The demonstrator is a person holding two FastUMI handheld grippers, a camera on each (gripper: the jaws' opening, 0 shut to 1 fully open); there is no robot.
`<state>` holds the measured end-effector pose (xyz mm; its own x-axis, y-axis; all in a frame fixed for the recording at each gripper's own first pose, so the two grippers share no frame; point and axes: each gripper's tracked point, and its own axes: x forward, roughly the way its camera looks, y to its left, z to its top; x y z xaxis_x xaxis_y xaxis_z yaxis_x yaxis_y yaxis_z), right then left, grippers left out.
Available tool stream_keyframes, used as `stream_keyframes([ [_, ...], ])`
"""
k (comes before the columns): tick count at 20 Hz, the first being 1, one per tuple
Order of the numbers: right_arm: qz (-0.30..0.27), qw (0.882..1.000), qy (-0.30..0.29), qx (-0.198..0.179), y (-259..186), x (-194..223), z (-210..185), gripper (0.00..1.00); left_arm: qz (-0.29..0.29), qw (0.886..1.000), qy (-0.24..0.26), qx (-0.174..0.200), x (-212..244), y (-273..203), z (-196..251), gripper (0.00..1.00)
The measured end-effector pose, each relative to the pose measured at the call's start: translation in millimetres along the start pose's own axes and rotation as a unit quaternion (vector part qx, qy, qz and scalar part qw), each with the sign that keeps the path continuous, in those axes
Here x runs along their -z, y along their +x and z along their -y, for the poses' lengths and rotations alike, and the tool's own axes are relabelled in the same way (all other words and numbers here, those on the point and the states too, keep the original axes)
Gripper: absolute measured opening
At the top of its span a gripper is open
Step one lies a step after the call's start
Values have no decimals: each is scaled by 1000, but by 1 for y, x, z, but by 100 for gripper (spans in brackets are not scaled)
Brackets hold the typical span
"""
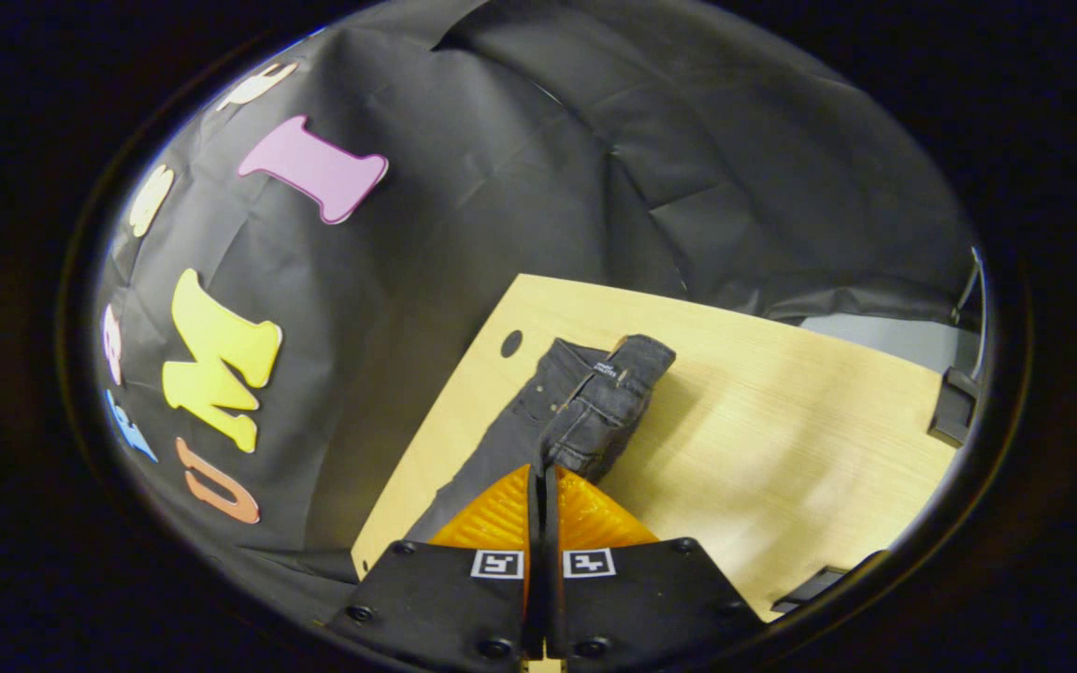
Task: Grasp the waist and the cuffs of the jeans and fold them to make the two legs overlap; first hold the waist and fold one-third of the jeans toward the cuffs, then hold the cuffs and fold the remaining one-third in the same direction to finish folding.
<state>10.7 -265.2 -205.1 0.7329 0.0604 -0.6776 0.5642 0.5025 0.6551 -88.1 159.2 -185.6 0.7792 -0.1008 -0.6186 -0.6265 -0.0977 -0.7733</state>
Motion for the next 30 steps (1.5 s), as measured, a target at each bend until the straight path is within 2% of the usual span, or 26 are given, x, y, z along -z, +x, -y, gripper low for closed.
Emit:
stream_keyframes([
  [4,1,1000,-3,-12,12,-10,-23,1,-10,1000,16,5,-3,17,27,3],
  [5,1,1000,-3,-15,17,-13,-28,5,-13,1000,21,6,-3,22,34,3],
  [6,1,1000,-4,-16,23,-16,-32,0,-16,999,27,5,-3,28,40,3],
  [14,0,999,-23,-24,79,-33,-78,1,-23,996,90,-11,-13,96,90,3],
  [15,0,999,-25,-23,88,-34,-82,5,-23,995,96,-13,-15,106,95,3],
  [16,0,1000,-22,-21,97,-37,-84,1,-23,994,103,-18,-17,115,95,3],
  [19,-4,1000,-13,-17,126,-38,-92,1,-24,992,118,-30,-22,147,102,4],
  [26,-9,999,-31,9,184,-36,-95,1,-29,984,159,-69,-25,216,108,4],
  [29,-15,999,-32,22,206,-33,-89,1,-34,982,161,-88,-25,239,100,4],
  [30,-17,999,-36,26,210,-30,-87,5,-34,981,164,-93,-25,246,96,3],
])
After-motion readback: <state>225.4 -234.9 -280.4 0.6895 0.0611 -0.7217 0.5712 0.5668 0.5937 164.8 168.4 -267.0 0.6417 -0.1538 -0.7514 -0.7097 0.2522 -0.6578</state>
